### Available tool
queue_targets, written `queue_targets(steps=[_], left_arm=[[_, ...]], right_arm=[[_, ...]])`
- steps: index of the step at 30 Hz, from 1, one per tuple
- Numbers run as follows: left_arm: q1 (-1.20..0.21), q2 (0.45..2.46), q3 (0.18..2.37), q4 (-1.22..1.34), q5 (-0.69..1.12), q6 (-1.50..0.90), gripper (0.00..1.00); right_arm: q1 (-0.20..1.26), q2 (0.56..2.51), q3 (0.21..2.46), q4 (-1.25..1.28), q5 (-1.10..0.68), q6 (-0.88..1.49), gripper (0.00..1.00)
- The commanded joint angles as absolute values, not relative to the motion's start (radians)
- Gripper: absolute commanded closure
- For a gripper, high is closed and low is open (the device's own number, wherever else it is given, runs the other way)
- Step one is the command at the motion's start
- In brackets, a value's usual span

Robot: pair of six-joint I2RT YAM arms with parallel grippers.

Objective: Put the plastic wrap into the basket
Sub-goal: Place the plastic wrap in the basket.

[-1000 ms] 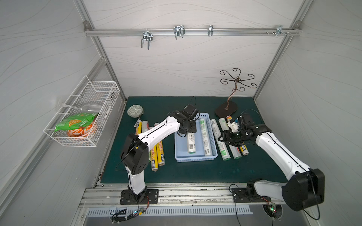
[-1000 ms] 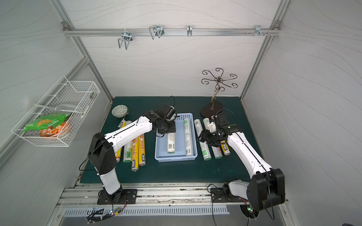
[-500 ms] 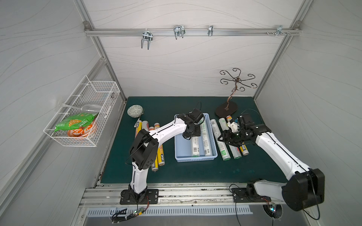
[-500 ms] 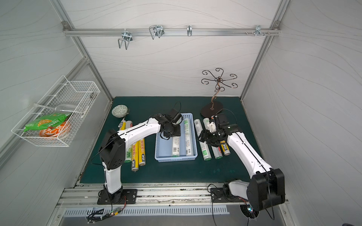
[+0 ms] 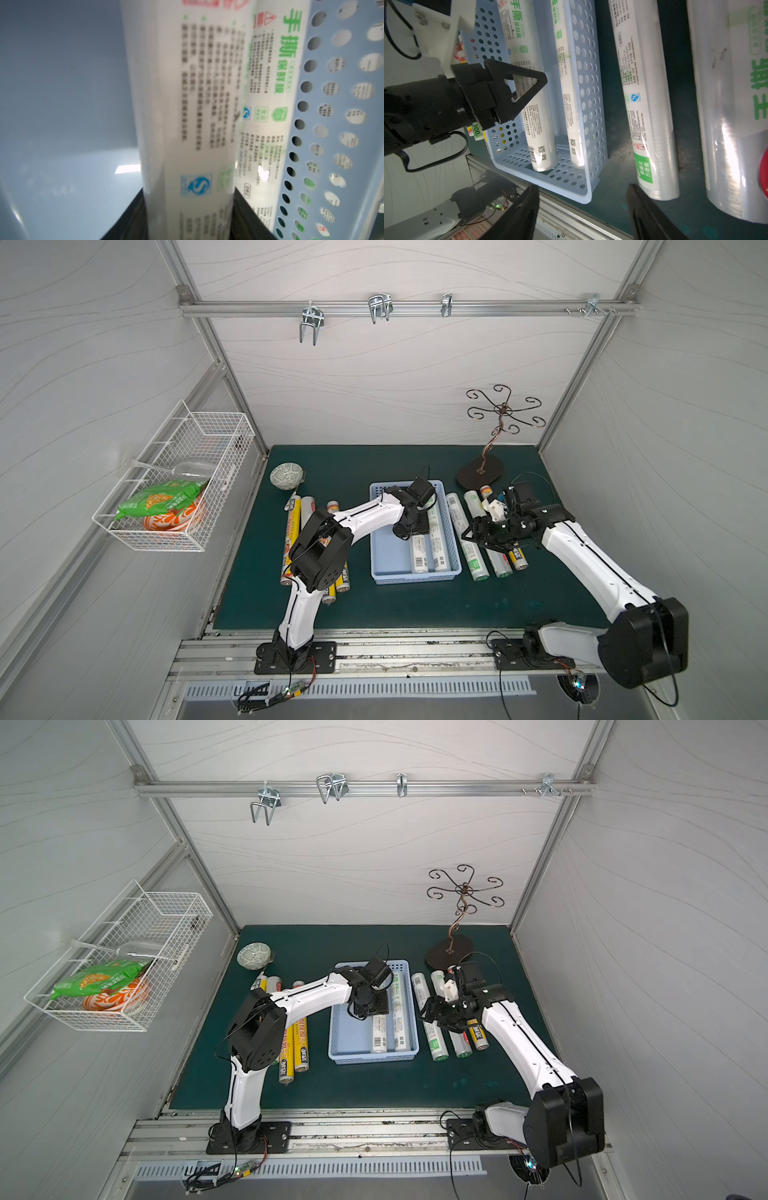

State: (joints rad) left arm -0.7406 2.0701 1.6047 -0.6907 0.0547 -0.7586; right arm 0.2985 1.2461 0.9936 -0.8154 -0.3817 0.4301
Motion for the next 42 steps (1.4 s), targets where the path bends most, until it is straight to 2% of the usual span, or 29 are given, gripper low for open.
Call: queue_targets(steps=[1,8,15,30,42], left_arm=[[-0.746,2.084,1.655,-0.611,0.101,-0.775,0.60],[-0.747,2.092,1.655,-0.598,0.120,-0.775,0.48],[-0.746,2.055,1.651,-0.611,0.099,-0.762,0.29],[-0.747,1.941,1.631,-0.641,0.069,-0.712,0.24],[-0.746,1.698,1.540,-0.690,-0.079,-0.609,0.05]], right_arm=[[0.293,1.229,0.984,-0.807,-0.402,0.440,0.29],[0.294,1.227,0.985,-0.810,-0.402,0.440,0.29],[0.294,1.223,0.991,-0.815,-0.399,0.440,0.29],[0.294,1.210,1.020,-0.847,-0.384,0.436,0.29],[0.294,1.193,1.066,-0.907,-0.294,0.401,0.29]])
